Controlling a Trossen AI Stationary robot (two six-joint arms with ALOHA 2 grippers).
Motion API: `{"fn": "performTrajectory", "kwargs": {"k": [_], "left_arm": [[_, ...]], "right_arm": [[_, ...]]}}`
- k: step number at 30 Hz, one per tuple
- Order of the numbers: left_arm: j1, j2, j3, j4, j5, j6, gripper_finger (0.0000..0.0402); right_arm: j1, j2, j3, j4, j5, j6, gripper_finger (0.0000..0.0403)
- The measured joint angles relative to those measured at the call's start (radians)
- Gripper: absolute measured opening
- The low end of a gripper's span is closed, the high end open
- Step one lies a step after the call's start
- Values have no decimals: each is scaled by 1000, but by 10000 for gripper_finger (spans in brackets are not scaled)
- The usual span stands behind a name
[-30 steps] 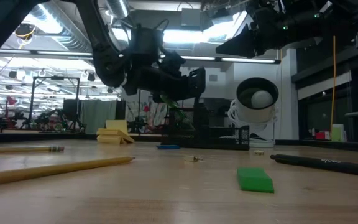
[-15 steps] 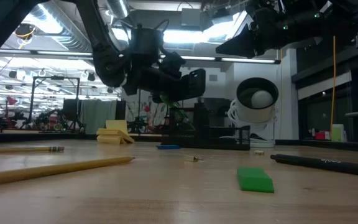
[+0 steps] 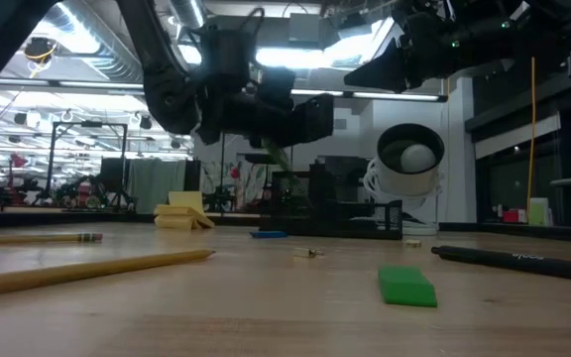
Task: Pick and place office supplies into organizer
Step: Put the yellow sticky notes into the black desk organizer
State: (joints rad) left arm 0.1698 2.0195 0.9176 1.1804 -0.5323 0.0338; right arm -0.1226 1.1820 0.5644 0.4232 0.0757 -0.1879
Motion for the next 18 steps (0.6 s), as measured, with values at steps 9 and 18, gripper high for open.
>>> {"fn": "performTrajectory", "kwargs": {"k": [9,18], "left_arm": [[-49,-92,0,-1,-109,203,114],[-59,-131,0,-54,-131,231,114]], "right_arm": [[0,0,0,0,0,0,8],[0,0,0,-1,0,3,8]]}}
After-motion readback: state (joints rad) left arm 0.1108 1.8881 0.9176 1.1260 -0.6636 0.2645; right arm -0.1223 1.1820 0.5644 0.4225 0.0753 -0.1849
